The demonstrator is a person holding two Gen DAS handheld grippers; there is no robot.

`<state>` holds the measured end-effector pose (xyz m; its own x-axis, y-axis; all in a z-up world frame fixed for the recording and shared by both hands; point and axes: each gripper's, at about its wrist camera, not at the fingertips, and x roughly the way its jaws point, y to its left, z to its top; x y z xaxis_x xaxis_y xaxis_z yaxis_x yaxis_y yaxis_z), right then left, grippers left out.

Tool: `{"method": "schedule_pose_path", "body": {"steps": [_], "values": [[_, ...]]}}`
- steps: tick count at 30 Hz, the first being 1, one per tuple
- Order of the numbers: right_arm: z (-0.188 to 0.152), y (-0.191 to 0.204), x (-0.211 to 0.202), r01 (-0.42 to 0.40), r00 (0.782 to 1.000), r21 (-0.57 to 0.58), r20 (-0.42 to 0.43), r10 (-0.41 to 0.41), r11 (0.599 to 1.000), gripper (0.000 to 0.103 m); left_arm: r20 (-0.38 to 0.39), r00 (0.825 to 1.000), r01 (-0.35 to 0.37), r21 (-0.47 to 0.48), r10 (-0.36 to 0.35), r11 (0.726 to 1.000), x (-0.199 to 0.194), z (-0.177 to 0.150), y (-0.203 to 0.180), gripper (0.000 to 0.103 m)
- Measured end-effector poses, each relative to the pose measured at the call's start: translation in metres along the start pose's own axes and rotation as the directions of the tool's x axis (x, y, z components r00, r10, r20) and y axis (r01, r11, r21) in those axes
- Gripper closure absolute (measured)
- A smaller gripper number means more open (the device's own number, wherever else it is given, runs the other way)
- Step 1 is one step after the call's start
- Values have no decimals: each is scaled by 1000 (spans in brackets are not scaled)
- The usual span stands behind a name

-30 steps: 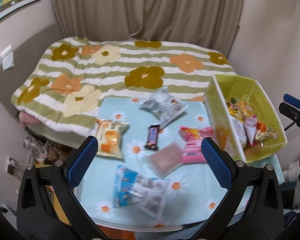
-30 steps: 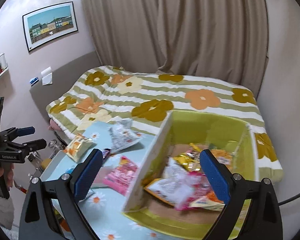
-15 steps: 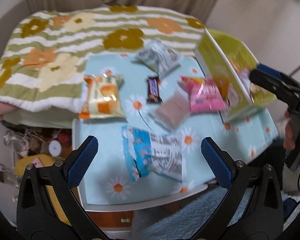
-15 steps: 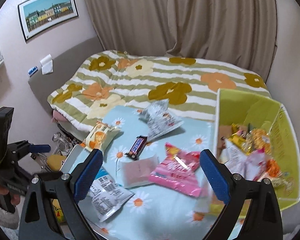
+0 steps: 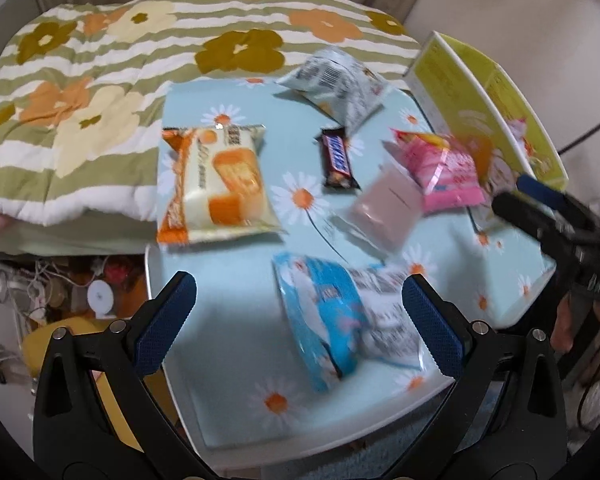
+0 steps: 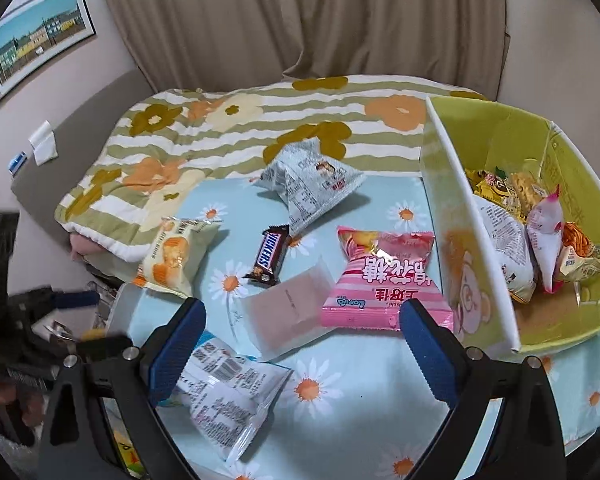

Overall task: Organize snacks
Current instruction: 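Withdraw both tools from the box back over the table, then grasp the orange chiffon cake packet with the left tool while the right tool grasps the pink striped bag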

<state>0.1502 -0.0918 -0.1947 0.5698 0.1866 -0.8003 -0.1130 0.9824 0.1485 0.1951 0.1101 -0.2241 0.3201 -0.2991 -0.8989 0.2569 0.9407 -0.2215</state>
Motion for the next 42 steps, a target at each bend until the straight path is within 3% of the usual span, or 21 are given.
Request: {"method": "schedule_pose_path", "body": {"steps": [8,14,19,21,25,30,35,42], "values": [[4,4,36,-11,1000,-4,-5,11,1000,6,28,997,-73,-29,74,997,33,45,30,1],[11,3,57,-10,1000,-6,-15,10,1000,6,-5,997,-72,-48,71,996,70,71,48,1],[17,2,72,-8,1000,-15,-29,7,1000,6,-45,992,-118,-35,116,992,95,79,52,1],[19,2,76,-9,999,-17,-33,9,1000,6,-54,991,-123,-37,120,992,101,80,55,5],[23,4,81,-1,999,-15,-32,0,1000,6,-99,989,-111,-51,106,992,116,80,60,28],[24,0,76,62,998,9,15,-62,998,6,-89,991,-108,-37,105,993,117,79,62,37],[25,-7,68,160,985,22,56,-161,987,6,-84,991,-103,-35,99,994,116,80,63,38],[28,-25,78,253,967,52,28,-254,966,7,-67,993,-98,-28,96,995,107,82,60,39]]}}
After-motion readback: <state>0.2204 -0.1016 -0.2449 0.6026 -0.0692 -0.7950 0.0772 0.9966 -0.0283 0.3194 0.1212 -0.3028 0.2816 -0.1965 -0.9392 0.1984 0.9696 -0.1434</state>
